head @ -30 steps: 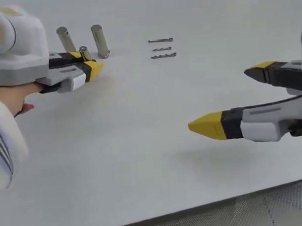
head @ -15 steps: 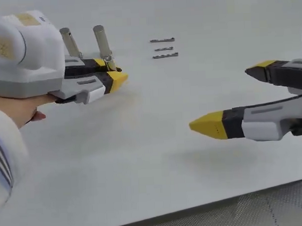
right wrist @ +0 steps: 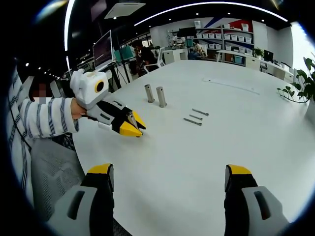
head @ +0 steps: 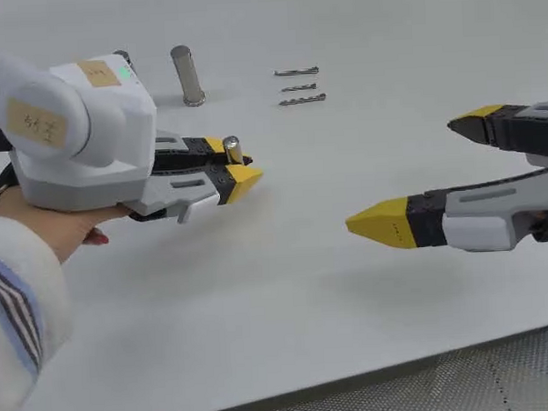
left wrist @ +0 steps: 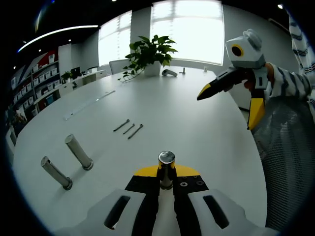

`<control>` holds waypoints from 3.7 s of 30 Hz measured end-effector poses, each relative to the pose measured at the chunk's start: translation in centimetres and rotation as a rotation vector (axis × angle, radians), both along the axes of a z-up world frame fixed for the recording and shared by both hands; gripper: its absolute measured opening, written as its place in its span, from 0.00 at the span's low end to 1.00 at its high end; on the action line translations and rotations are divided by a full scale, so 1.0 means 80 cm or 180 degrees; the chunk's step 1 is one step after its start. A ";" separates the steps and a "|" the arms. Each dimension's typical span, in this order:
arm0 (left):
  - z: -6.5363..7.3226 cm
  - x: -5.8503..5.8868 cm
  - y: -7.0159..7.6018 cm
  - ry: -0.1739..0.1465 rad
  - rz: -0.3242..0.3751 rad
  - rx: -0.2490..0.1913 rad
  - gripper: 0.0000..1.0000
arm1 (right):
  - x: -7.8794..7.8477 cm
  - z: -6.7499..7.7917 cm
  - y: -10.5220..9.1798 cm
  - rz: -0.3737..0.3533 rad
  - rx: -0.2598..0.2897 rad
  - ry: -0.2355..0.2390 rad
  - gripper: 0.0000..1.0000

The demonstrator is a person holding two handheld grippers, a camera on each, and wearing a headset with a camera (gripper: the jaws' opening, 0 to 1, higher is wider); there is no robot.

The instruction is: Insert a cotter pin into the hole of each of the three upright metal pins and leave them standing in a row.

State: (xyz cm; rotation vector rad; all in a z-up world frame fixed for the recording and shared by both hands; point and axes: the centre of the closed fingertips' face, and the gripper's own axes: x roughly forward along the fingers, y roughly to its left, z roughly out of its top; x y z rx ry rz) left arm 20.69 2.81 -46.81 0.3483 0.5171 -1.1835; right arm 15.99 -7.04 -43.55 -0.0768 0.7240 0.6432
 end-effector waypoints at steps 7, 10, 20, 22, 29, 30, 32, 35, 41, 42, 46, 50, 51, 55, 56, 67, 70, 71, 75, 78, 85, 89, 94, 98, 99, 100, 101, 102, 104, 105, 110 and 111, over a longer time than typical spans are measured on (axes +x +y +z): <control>-0.010 -0.008 -0.007 0.0044 -0.0075 0.0028 0.05 | -0.001 -0.001 -0.002 -0.0012 -0.0007 0.0018 0.92; -0.012 -0.008 -0.007 0.0022 -0.0078 0.0048 0.05 | -0.001 -0.001 -0.003 -0.0015 -0.0007 0.0016 0.92; -0.011 -0.006 -0.007 0.0043 -0.0036 -0.0012 0.06 | 0.000 -0.001 0.001 0.0018 -0.0012 0.0024 0.92; -0.011 -0.006 -0.007 0.0057 -0.0026 -0.0027 0.06 | 0.000 -0.001 0.001 0.0020 -0.0014 0.0023 0.92; -0.011 -0.006 -0.007 0.0113 0.0046 -0.0060 0.06 | -0.001 0.000 0.003 0.0044 -0.0022 0.0022 0.92; -0.011 -0.007 -0.007 0.0131 0.0055 -0.0064 0.07 | -0.001 0.000 0.004 0.0046 -0.0023 0.0024 0.92; -0.011 -0.009 -0.008 0.0151 0.0057 -0.0072 0.10 | -0.001 0.001 0.005 0.0057 -0.0027 0.0020 0.92; -0.010 -0.012 -0.008 0.0162 0.0070 -0.0077 0.18 | -0.002 0.002 0.006 0.0063 -0.0024 0.0012 0.92; 0.000 -0.019 -0.009 0.0283 0.0131 -0.0211 0.38 | -0.002 0.003 0.006 0.0064 -0.0024 0.0008 0.91; 0.004 -0.021 -0.010 0.0303 0.0138 -0.0258 0.43 | -0.001 0.004 0.006 0.0065 -0.0028 0.0005 0.91; 0.014 -0.025 -0.010 0.0392 0.0203 -0.0408 0.55 | -0.001 0.005 0.006 0.0070 -0.0033 -0.0005 0.91; 0.025 -0.027 -0.007 0.0350 0.0258 -0.0537 0.74 | 0.000 0.007 0.007 0.0081 -0.0049 -0.0014 0.91; 0.026 -0.029 -0.005 0.0360 0.0267 -0.0547 0.75 | 0.000 0.007 0.007 0.0083 -0.0051 -0.0017 0.91; 0.029 -0.036 0.002 0.0420 0.0380 -0.0590 0.87 | 0.001 0.009 0.007 0.0086 -0.0059 -0.0028 0.91; 0.029 -0.039 0.002 0.0449 0.0375 -0.0596 0.95 | 0.001 0.009 0.007 0.0086 -0.0058 -0.0031 0.91; 0.033 -0.050 0.013 0.0399 0.0472 -0.0624 0.99 | 0.005 0.012 0.012 0.0141 -0.0075 -0.0023 0.90; 0.036 -0.047 0.018 0.0379 0.0539 -0.0648 0.99 | 0.013 0.014 0.011 0.0158 -0.0091 -0.0038 0.90; 0.036 -0.046 0.020 0.0371 0.0556 -0.0657 0.99 | 0.015 0.016 0.011 0.0174 -0.0110 -0.0061 0.90; 0.038 -0.044 0.026 0.0335 0.0608 -0.0659 0.99 | 0.022 0.022 0.009 0.0221 -0.0150 -0.0090 0.90; 0.038 -0.042 0.030 0.0313 0.0638 -0.0651 0.99 | 0.031 0.028 0.004 0.0317 -0.0257 -0.0123 0.89; 0.036 -0.039 0.039 0.0300 0.0759 -0.0607 0.99 | 0.057 0.039 -0.003 0.0470 -0.0422 -0.0200 0.80; 0.030 -0.041 0.041 0.0331 0.0764 -0.0572 0.99 | 0.075 0.042 -0.006 0.0584 -0.0570 -0.0224 0.77; 0.026 -0.040 0.045 0.0340 0.0810 -0.0562 0.99 | 0.097 0.047 -0.010 0.0722 -0.0771 -0.0285 0.74; 0.024 -0.039 0.048 0.0357 0.0871 -0.0609 0.99 | 0.113 0.052 -0.014 0.0838 -0.0932 -0.0293 0.70; 0.024 -0.039 0.048 0.0374 0.0886 -0.0619 0.99 | 0.117 0.053 -0.014 0.0831 -0.0952 -0.0287 0.70; 0.023 -0.039 0.049 0.0391 0.0896 -0.0622 0.99 | 0.123 0.054 -0.015 0.0834 -0.0980 -0.0293 0.71; 0.022 -0.039 0.049 0.0393 0.0901 -0.0622 0.99 | 0.126 0.055 -0.015 0.0868 -0.1012 -0.0305 0.70; 0.021 -0.038 0.050 0.0386 0.0905 -0.0615 0.99 | 0.128 0.055 -0.015 0.0920 -0.1047 -0.0313 0.68; 0.019 -0.037 0.051 0.0382 0.0904 -0.0587 0.99 | 0.134 0.054 -0.013 0.0986 -0.1115 -0.0314 0.65; 0.020 -0.037 0.051 0.0379 0.0906 -0.0591 0.99 | 0.137 0.053 -0.012 0.1037 -0.1170 -0.0306 0.65; 0.023 -0.034 0.047 0.0387 0.0922 -0.0662 0.99 | 0.150 0.048 -0.004 0.1176 -0.1283 -0.0302 0.59; 0.023 -0.035 0.047 0.0385 0.0917 -0.0655 0.99 | 0.153 0.047 -0.001 0.1224 -0.1309 -0.0299 0.57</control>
